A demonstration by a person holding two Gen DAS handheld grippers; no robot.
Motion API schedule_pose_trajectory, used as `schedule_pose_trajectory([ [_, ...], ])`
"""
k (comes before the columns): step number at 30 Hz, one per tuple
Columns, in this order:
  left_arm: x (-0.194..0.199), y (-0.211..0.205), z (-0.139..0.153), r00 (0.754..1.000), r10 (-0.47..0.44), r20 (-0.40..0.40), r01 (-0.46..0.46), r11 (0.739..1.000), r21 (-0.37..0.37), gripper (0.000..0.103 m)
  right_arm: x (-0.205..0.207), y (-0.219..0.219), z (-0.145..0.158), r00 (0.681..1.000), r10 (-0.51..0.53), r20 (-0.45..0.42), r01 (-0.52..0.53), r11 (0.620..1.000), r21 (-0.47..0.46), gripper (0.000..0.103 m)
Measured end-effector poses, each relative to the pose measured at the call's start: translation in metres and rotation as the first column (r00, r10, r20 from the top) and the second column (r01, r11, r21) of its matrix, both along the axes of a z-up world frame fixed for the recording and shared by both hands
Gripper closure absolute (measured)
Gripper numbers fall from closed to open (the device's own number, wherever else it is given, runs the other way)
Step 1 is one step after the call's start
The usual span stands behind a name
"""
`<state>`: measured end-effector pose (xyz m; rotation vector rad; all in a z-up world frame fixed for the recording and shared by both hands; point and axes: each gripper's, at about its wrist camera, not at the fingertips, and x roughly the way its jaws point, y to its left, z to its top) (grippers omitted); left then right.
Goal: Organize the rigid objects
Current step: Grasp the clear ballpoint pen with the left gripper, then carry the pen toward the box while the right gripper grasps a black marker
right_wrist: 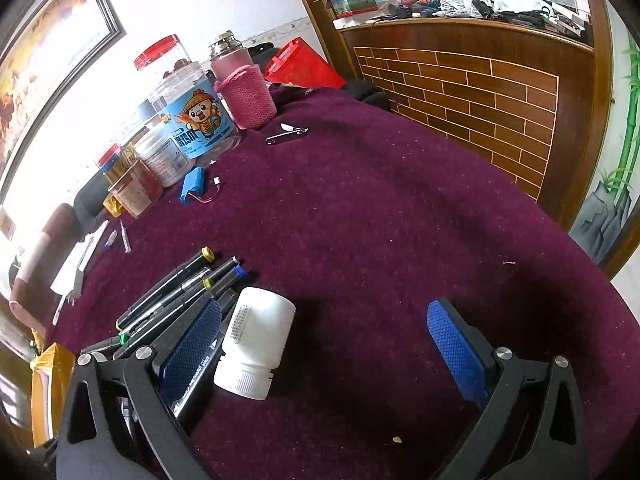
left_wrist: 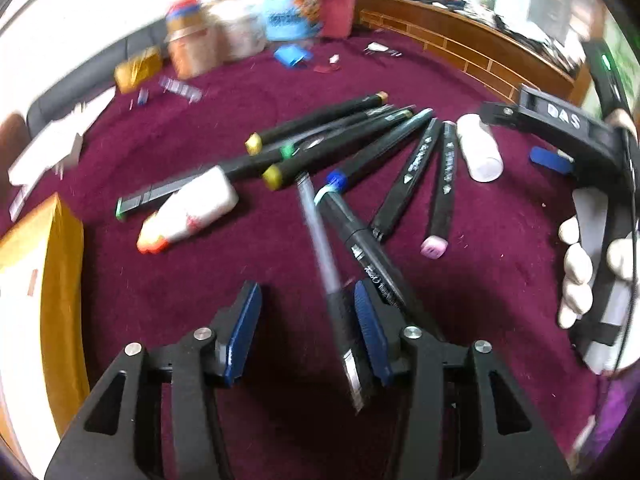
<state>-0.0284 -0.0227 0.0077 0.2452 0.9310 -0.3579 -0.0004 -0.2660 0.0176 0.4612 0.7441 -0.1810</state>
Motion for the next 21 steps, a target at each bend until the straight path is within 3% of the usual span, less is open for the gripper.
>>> schedule_pose_trajectory([
  [1,0.001,-0.002,0.000,1.000,0.000,0.003,0.000,1.000,-0.002,0.057,0.000,0.000,0.000,1.000,-0.001,-0.001,0.001,1.000,0.001,0.002],
  [5,-0.001,0.006,0.003,1.000,-0.006,-0.023,0.005,0.998,-0.055,0.095,0.001,-0.001,-0.001,1.000,-0.002,0.000,0.002,1.000,0.005,0.002],
  [11,-0.023,0.033,0.005,0.997,0.025,-0.068,-0.030,0.997,-0.074,0.096,0.001,-0.005,-0.003,1.000,-0.011,-0.006,0.011,1.000,0.027,0.002],
  [13,-0.019,0.029,0.004,0.998,0.033,-0.059,-0.037,0.997,-0.068,0.095,0.001,-0.005,-0.003,1.000,-0.010,-0.009,0.010,1.000,0.027,0.002],
  [15,-0.013,0.023,0.003,0.998,0.039,-0.042,-0.042,0.997,-0.062,0.086,0.001,-0.004,-0.003,1.000,-0.009,-0.009,0.009,1.000,0.025,0.002],
  [18,-0.007,0.017,0.001,0.999,0.039,-0.021,-0.040,0.997,-0.068,0.088,0.000,-0.006,-0.003,1.000,-0.013,-0.003,0.013,0.999,0.030,0.002],
  [20,-0.007,0.024,0.003,0.998,0.043,-0.043,-0.048,0.992,-0.120,0.097,0.000,-0.006,-0.003,1.000,-0.017,-0.002,0.017,0.999,0.034,0.002],
  [21,-0.010,0.031,0.004,0.997,0.046,-0.062,-0.056,0.984,-0.171,0.097,0.000,-0.006,-0.003,1.000,-0.018,-0.002,0.018,0.999,0.035,0.002],
])
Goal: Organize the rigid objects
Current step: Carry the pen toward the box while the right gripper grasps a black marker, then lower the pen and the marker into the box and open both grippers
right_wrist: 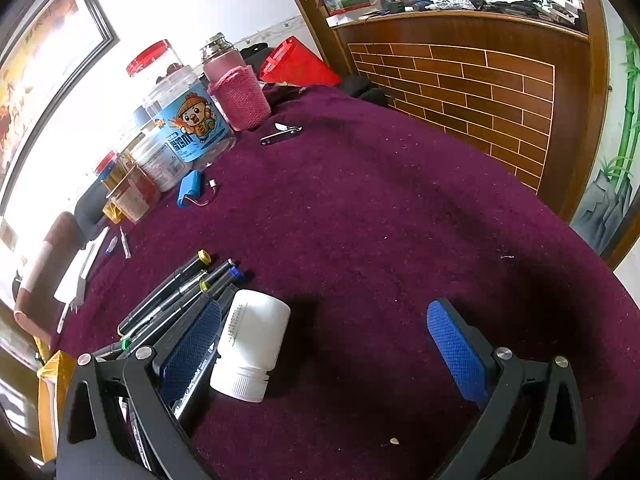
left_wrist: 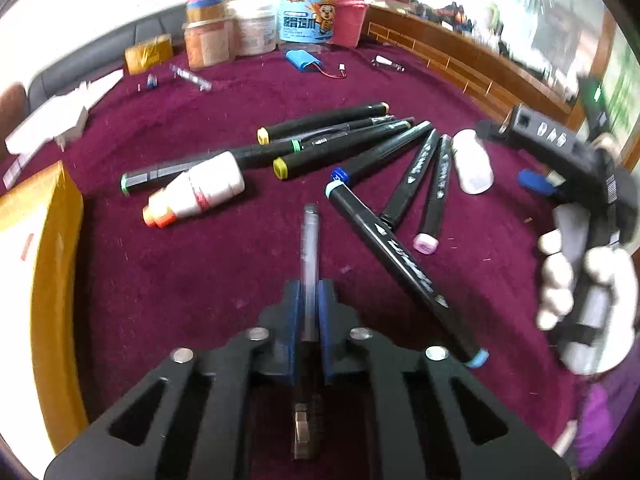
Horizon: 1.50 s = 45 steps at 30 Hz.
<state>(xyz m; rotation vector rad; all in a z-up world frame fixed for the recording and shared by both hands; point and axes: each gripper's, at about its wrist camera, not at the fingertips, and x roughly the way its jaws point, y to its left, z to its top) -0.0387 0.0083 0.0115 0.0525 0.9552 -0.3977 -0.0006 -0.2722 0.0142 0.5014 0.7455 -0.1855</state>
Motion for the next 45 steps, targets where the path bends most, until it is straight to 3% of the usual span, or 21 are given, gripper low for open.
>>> schedule_pose_trajectory([
  [3,-0.021,0.025,0.017,0.999,0.019,0.033,-0.015,0.992,-0.122,0.097,0.000,0.000,0.000,1.000,-0.007,0.001,0.007,1.000,-0.001,0.002],
  [6,-0.046,0.054,0.040,0.996,0.043,0.076,-0.022,0.968,-0.250,0.097,0.000,0.002,0.000,1.000,-0.007,-0.001,0.007,1.000,-0.008,0.002],
  [11,-0.078,0.102,0.076,0.985,0.088,0.150,-0.025,0.923,-0.383,0.097,0.006,0.001,-0.002,0.999,0.025,-0.036,-0.025,1.000,0.004,0.002],
  [12,-0.084,0.108,0.081,0.982,0.091,0.166,-0.019,0.920,-0.390,0.097,0.006,0.004,-0.001,0.997,0.047,-0.067,-0.048,0.999,-0.012,0.003],
  [14,-0.099,0.124,0.092,0.972,0.099,0.213,-0.005,0.914,-0.405,0.097,-0.002,0.016,0.008,0.987,0.122,-0.100,-0.127,0.991,-0.042,0.016],
  [16,-0.105,0.135,0.094,0.967,0.107,0.229,-0.001,0.907,-0.420,0.097,-0.021,0.038,0.020,0.972,0.216,-0.096,-0.221,0.974,-0.046,0.016],
  [21,-0.108,0.160,0.091,0.961,0.144,0.234,-0.023,0.890,-0.456,0.097,-0.047,0.118,0.020,0.873,0.450,-0.189,-0.477,0.870,-0.129,0.017],
  [23,-0.110,0.173,0.090,0.959,0.167,0.227,-0.043,0.883,-0.468,0.097,-0.046,0.148,0.013,0.831,0.501,-0.241,-0.544,0.821,-0.171,0.031],
  [26,-0.115,0.191,0.088,0.955,0.204,0.214,-0.081,0.878,-0.472,0.097,-0.040,0.179,0.000,0.798,0.516,-0.313,-0.590,0.776,-0.224,0.051],
  [28,-0.118,0.204,0.087,0.950,0.232,0.208,-0.113,0.878,-0.466,0.097,-0.031,0.192,-0.004,0.802,0.500,-0.325,-0.585,0.768,-0.261,0.052],
  [30,-0.120,0.219,0.086,0.945,0.260,0.200,-0.141,0.873,-0.467,0.097,-0.025,0.193,-0.003,0.807,0.499,-0.316,-0.579,0.774,-0.257,0.062],
  [32,-0.122,0.234,0.086,0.937,0.288,0.196,-0.169,0.868,-0.466,0.097,-0.022,0.194,-0.002,0.814,0.493,-0.308,-0.570,0.781,-0.256,0.090],
  [37,-0.109,0.264,0.080,0.931,0.330,0.158,-0.227,0.859,-0.460,0.097,-0.029,0.197,0.004,0.812,0.516,-0.274,-0.572,0.798,-0.192,0.090],
  [40,-0.092,0.280,0.075,0.931,0.342,0.123,-0.256,0.858,-0.445,0.097,-0.038,0.199,0.023,0.797,0.567,-0.208,-0.594,0.799,-0.098,0.090],
  [43,-0.075,0.291,0.072,0.934,0.343,0.103,-0.271,0.865,-0.423,0.097,-0.046,0.211,0.046,0.761,0.636,-0.129,-0.643,0.766,-0.015,0.090],
  [45,-0.059,0.296,0.068,0.936,0.345,0.076,-0.289,0.873,-0.394,0.097,-0.045,0.227,0.058,0.718,0.691,-0.082,-0.689,0.723,0.057,0.090],
])
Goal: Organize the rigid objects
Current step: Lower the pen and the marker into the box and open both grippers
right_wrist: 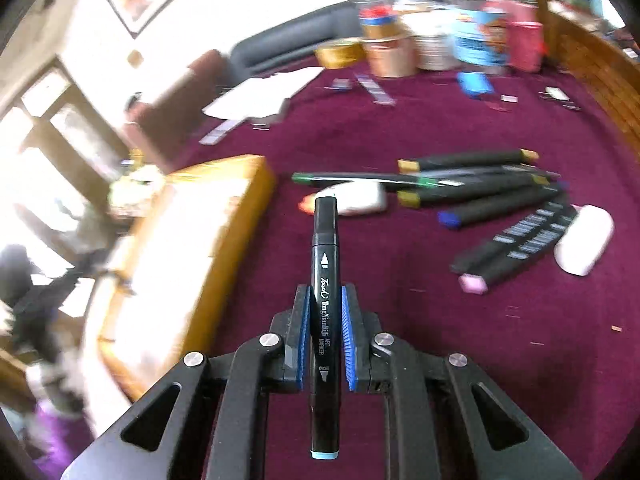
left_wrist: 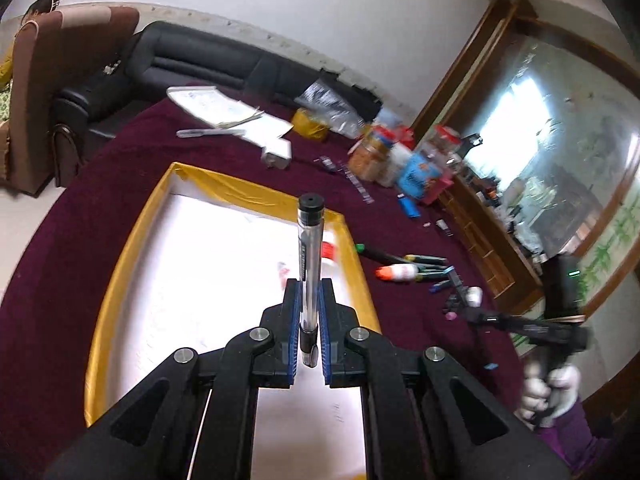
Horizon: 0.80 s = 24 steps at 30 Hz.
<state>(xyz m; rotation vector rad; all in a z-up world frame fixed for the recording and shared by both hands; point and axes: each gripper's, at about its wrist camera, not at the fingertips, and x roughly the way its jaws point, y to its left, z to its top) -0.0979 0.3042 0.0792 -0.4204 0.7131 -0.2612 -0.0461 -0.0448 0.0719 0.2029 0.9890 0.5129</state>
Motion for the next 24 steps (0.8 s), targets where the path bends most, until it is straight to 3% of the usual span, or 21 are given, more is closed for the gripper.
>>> schedule_pose_trajectory([
  [5,0.045,0.016,-0.019,0.992,-0.020,-0.125,0.019,1.000,-0.007,0.097,0.019,0.062,0.008,0.985,0.142,-0.097,-0.122,0.975,0.185,0.090],
  [10,0.085,0.027,-0.034,0.979,-0.016,-0.203,0.007,0.999,-0.044,0.096,0.058,0.142,-0.008,0.963,0.196,-0.184,-0.153,0.962,0.224,0.090],
  [17,0.117,0.030,-0.062,0.960,0.028,-0.279,-0.030,1.000,-0.004,0.097,0.096,0.222,-0.037,0.962,0.155,-0.227,-0.127,0.983,0.134,0.090],
  [22,0.120,0.030,-0.069,0.960,0.029,-0.277,-0.045,0.998,-0.054,0.097,0.096,0.238,-0.045,0.973,0.129,-0.190,-0.130,0.991,0.004,0.090],
  [24,0.120,0.032,-0.070,0.958,0.036,-0.284,-0.059,0.996,-0.073,0.092,0.097,0.238,-0.048,0.980,0.102,-0.171,-0.111,0.993,-0.046,0.089],
])
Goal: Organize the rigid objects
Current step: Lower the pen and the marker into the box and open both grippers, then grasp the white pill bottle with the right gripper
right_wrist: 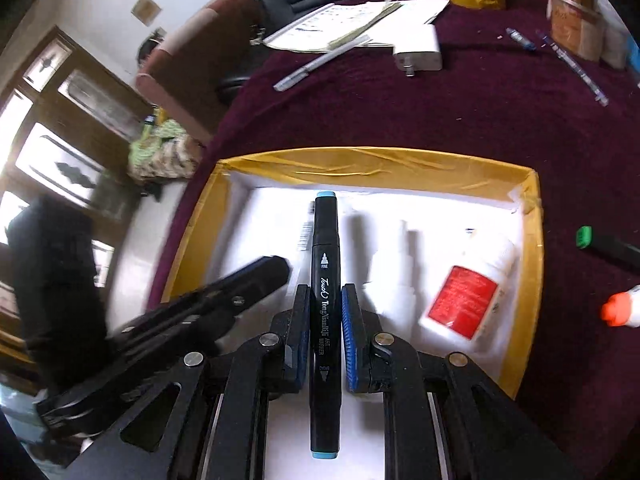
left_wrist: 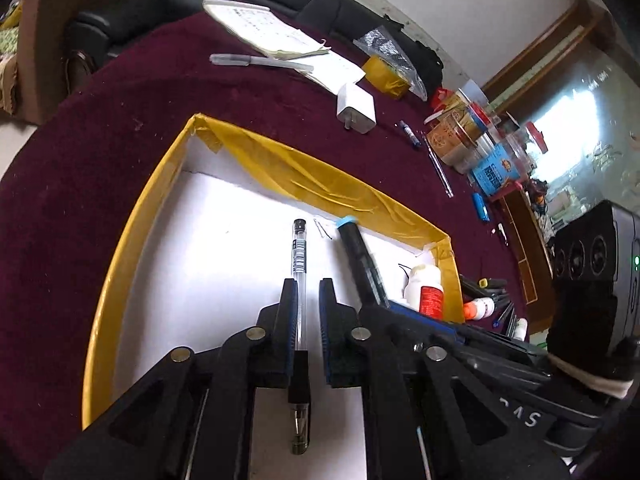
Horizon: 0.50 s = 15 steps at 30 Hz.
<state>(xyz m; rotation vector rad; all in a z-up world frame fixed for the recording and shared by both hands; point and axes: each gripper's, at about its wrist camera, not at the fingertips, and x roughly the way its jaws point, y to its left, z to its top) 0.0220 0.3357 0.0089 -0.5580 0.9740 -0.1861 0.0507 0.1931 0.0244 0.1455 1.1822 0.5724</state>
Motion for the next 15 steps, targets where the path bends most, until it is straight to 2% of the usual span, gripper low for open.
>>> schedule_pose_trajectory([
  [3,-0.006,0.004,0.001,0.999,0.039,-0.005,-0.039,0.999,-0.018,0.079,0.000,-0.002,0.005,0.999,-0.019,0.045,0.020,1.000,-0.022,0.082],
  [5,-0.013,0.005,0.005,0.999,0.054,0.008,-0.054,0.998,-0.026,0.078,-0.002,-0.008,0.015,0.996,-0.017,0.084,0.018,1.000,-0.011,0.074],
  [7,-0.024,0.004,0.014,0.997,0.068,0.023,-0.067,0.997,-0.026,0.078,-0.007,-0.020,0.030,0.992,-0.023,0.127,0.023,1.000,0.000,0.070],
  [10,-0.044,-0.006,0.034,0.995,0.064,0.077,-0.062,0.998,-0.019,0.076,-0.019,-0.047,0.060,0.976,-0.033,0.214,0.027,0.999,0.031,0.070],
  [12,-0.066,-0.024,0.055,0.989,0.038,0.140,-0.035,0.999,-0.026,0.060,-0.040,-0.072,0.083,0.935,-0.060,0.349,0.063,0.998,0.001,0.066],
  [13,-0.072,-0.030,0.061,0.987,0.026,0.161,-0.022,0.999,-0.029,0.056,-0.055,-0.091,0.094,0.891,-0.078,0.447,0.101,0.995,-0.028,0.052],
  [14,-0.082,-0.041,0.070,0.981,0.009,0.192,-0.002,0.999,-0.038,0.050,-0.066,-0.107,0.100,0.847,-0.097,0.523,0.142,0.989,-0.046,0.028],
  [15,-0.092,-0.054,0.078,0.976,-0.008,0.219,0.020,0.999,-0.049,0.043,-0.074,-0.123,0.104,0.813,-0.117,0.571,0.177,0.983,-0.050,0.016],
])
